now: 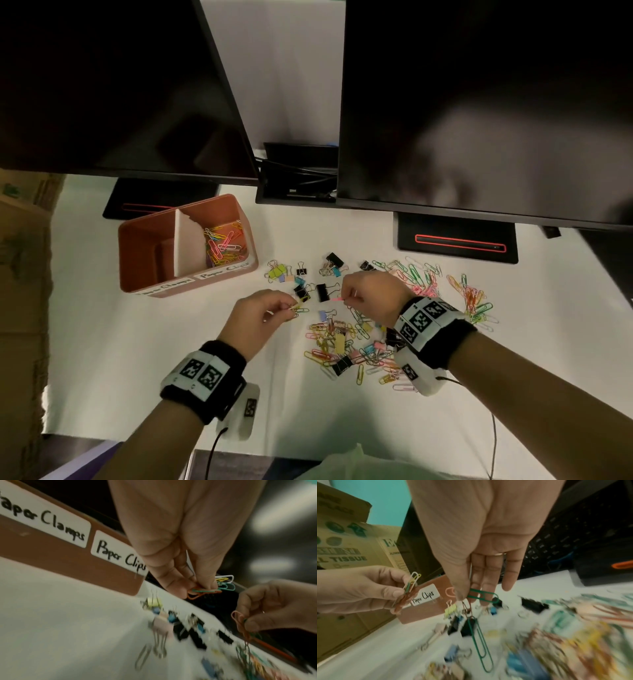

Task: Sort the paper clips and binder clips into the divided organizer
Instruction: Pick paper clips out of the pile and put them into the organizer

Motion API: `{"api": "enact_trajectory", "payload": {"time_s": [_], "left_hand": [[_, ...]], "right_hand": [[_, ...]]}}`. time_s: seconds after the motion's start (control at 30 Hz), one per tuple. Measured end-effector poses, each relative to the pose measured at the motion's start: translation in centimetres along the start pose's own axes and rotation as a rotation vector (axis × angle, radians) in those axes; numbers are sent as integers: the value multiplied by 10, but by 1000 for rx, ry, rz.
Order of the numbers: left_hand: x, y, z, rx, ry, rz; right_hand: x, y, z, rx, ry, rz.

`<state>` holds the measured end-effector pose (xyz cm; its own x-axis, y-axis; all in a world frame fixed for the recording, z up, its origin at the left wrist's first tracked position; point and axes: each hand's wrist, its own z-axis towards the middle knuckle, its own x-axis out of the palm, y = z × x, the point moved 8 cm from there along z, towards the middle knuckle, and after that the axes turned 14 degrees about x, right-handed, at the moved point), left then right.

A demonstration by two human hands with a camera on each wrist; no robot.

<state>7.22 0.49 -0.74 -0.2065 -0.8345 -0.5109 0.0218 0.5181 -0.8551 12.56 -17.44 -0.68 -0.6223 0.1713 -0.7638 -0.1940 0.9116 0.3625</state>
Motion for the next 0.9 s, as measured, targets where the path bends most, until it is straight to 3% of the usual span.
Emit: {"api": "enact_trajectory", "payload": {"time_s": [0.13, 0.3, 0.5, 0.6, 0.73, 0.9], "left_hand": [[-54, -13, 4, -21, -144, -66], [-124, -5, 19, -67, -350, -66], [-143, 17, 25, -177, -354, 35], [-148, 9, 17, -160, -383, 185], [-136, 3, 0, -90, -399, 127], [-63, 24, -15, -146, -98, 184]], "right_hand": [[-33, 37, 4, -84, -71, 39], [-73, 120, 28, -217, -171, 159], [-70, 181, 70, -204, -133, 229], [-68, 168, 74, -174, -139, 274], [-61, 112, 64, -128, -194, 227], [-23, 15, 41, 103, -95, 101]]}}
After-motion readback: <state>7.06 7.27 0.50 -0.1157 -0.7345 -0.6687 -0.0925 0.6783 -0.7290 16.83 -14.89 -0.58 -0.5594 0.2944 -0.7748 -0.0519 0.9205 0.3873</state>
